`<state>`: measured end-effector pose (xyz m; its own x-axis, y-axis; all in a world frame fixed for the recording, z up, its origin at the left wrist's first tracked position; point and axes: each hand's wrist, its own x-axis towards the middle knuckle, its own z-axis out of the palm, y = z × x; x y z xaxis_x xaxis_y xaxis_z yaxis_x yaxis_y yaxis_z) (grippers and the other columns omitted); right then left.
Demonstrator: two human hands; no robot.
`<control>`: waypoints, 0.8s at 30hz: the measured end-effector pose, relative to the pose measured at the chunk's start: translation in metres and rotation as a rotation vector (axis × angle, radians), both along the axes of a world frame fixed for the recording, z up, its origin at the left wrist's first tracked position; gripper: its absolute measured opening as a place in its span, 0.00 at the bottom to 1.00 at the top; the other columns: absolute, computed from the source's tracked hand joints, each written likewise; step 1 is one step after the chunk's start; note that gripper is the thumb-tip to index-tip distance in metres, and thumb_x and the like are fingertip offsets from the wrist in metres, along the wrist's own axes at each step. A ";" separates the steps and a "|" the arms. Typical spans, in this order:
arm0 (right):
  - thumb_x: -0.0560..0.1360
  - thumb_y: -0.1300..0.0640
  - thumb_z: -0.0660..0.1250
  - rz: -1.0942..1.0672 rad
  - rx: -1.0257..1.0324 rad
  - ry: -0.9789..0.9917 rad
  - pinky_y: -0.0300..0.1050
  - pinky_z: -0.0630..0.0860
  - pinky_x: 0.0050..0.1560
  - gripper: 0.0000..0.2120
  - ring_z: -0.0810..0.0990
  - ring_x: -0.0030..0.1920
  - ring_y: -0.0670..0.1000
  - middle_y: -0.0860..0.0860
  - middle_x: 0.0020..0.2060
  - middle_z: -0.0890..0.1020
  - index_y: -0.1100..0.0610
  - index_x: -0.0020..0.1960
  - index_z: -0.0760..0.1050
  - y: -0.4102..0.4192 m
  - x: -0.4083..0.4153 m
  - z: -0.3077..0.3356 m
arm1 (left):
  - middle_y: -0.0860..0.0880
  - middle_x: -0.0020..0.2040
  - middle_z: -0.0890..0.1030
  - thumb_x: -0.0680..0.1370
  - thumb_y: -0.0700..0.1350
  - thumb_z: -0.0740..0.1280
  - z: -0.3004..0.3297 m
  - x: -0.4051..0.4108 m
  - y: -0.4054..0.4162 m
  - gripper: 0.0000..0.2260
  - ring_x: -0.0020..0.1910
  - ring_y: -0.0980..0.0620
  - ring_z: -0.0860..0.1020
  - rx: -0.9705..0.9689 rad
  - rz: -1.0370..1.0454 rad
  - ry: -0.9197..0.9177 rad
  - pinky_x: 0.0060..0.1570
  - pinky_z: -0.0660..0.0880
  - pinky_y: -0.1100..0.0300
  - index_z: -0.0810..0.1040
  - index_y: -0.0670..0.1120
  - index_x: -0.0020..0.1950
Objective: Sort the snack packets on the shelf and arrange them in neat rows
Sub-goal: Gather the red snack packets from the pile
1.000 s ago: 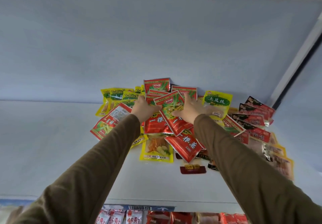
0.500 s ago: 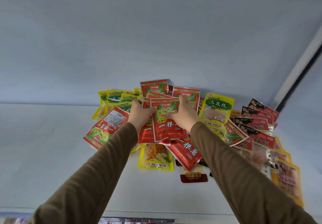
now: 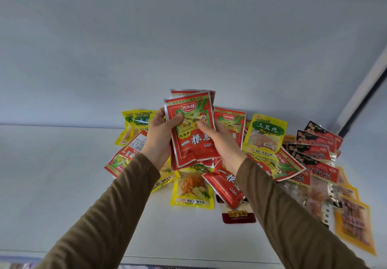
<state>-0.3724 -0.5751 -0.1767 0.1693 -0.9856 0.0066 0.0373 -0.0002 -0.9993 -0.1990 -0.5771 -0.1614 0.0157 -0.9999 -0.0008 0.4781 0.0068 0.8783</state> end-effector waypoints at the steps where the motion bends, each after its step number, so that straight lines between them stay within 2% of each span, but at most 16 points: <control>1: 0.74 0.39 0.72 0.024 0.004 -0.008 0.50 0.81 0.54 0.19 0.86 0.53 0.50 0.47 0.54 0.86 0.43 0.63 0.77 0.000 0.002 0.003 | 0.42 0.56 0.86 0.80 0.40 0.71 0.003 0.002 0.002 0.13 0.52 0.39 0.86 0.015 0.009 0.023 0.45 0.84 0.47 0.77 0.43 0.64; 4: 0.77 0.47 0.72 0.008 -0.022 -0.045 0.50 0.82 0.53 0.11 0.87 0.52 0.51 0.48 0.51 0.87 0.45 0.58 0.79 0.001 0.012 0.008 | 0.42 0.57 0.86 0.78 0.44 0.73 0.006 0.009 0.010 0.17 0.53 0.39 0.86 0.060 -0.014 0.007 0.45 0.84 0.48 0.77 0.44 0.66; 8: 0.78 0.49 0.71 -0.022 -0.060 -0.007 0.48 0.83 0.53 0.14 0.86 0.53 0.49 0.49 0.54 0.86 0.49 0.63 0.77 0.006 0.030 0.007 | 0.44 0.58 0.86 0.72 0.60 0.75 -0.005 0.027 0.023 0.28 0.55 0.40 0.86 0.135 -0.211 -0.181 0.45 0.84 0.50 0.76 0.49 0.68; 11: 0.78 0.51 0.71 -0.107 -0.078 0.000 0.52 0.82 0.56 0.14 0.85 0.55 0.51 0.50 0.55 0.85 0.51 0.63 0.78 0.006 0.041 0.004 | 0.47 0.59 0.86 0.62 0.64 0.81 -0.017 0.035 0.030 0.40 0.56 0.42 0.86 0.181 -0.299 -0.281 0.46 0.84 0.52 0.73 0.52 0.70; 13: 0.78 0.52 0.72 -0.123 -0.050 0.001 0.54 0.81 0.58 0.13 0.84 0.56 0.52 0.50 0.55 0.84 0.52 0.61 0.78 0.006 0.048 0.002 | 0.47 0.58 0.86 0.57 0.61 0.85 -0.023 0.039 0.032 0.44 0.55 0.43 0.86 0.208 -0.298 -0.287 0.45 0.84 0.52 0.73 0.52 0.69; 16: 0.76 0.47 0.74 -0.048 0.031 0.008 0.57 0.80 0.61 0.18 0.84 0.57 0.52 0.50 0.56 0.84 0.52 0.62 0.77 0.004 0.053 0.003 | 0.43 0.59 0.86 0.65 0.49 0.83 -0.028 0.047 0.031 0.35 0.55 0.40 0.85 0.236 -0.284 -0.163 0.45 0.84 0.50 0.75 0.48 0.69; 18: 0.72 0.37 0.73 0.018 0.098 0.012 0.58 0.76 0.65 0.27 0.83 0.58 0.52 0.50 0.57 0.83 0.52 0.62 0.74 -0.001 0.046 0.010 | 0.41 0.60 0.85 0.69 0.45 0.80 -0.031 0.053 0.030 0.30 0.55 0.39 0.85 0.231 -0.254 -0.100 0.45 0.84 0.49 0.75 0.46 0.69; 19: 0.71 0.31 0.70 0.005 0.062 0.062 0.54 0.75 0.64 0.30 0.81 0.56 0.51 0.49 0.55 0.82 0.53 0.60 0.73 -0.003 0.038 0.014 | 0.41 0.60 0.85 0.71 0.44 0.79 -0.033 0.056 0.029 0.29 0.54 0.39 0.86 0.230 -0.230 -0.087 0.45 0.84 0.49 0.75 0.46 0.70; 21: 0.72 0.28 0.66 -0.161 -0.124 0.282 0.45 0.73 0.52 0.31 0.79 0.49 0.52 0.52 0.48 0.79 0.56 0.56 0.73 -0.014 0.013 0.019 | 0.41 0.60 0.85 0.72 0.44 0.78 -0.036 0.063 0.027 0.28 0.54 0.39 0.86 0.237 -0.183 -0.092 0.45 0.84 0.48 0.75 0.46 0.70; 22: 0.73 0.30 0.66 -0.298 -0.198 0.483 0.44 0.73 0.50 0.32 0.79 0.52 0.55 0.55 0.51 0.79 0.58 0.59 0.72 -0.022 -0.004 0.020 | 0.41 0.60 0.85 0.72 0.45 0.78 -0.038 0.068 0.026 0.27 0.55 0.39 0.86 0.238 -0.171 -0.099 0.46 0.84 0.47 0.75 0.47 0.70; 24: 0.74 0.31 0.65 -0.499 -0.227 1.014 0.50 0.75 0.58 0.39 0.76 0.63 0.58 0.57 0.62 0.77 0.59 0.72 0.66 -0.036 -0.038 0.019 | 0.41 0.61 0.85 0.72 0.46 0.78 -0.041 0.076 0.025 0.27 0.56 0.38 0.85 0.249 -0.149 -0.096 0.48 0.84 0.44 0.76 0.47 0.70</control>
<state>-0.4103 -0.6113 -0.1572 -0.2104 -0.9377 0.2766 -0.8381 0.0274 -0.5448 -0.1229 -0.5521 -0.2022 -0.1190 -0.9605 -0.2516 0.3726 -0.2781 0.8853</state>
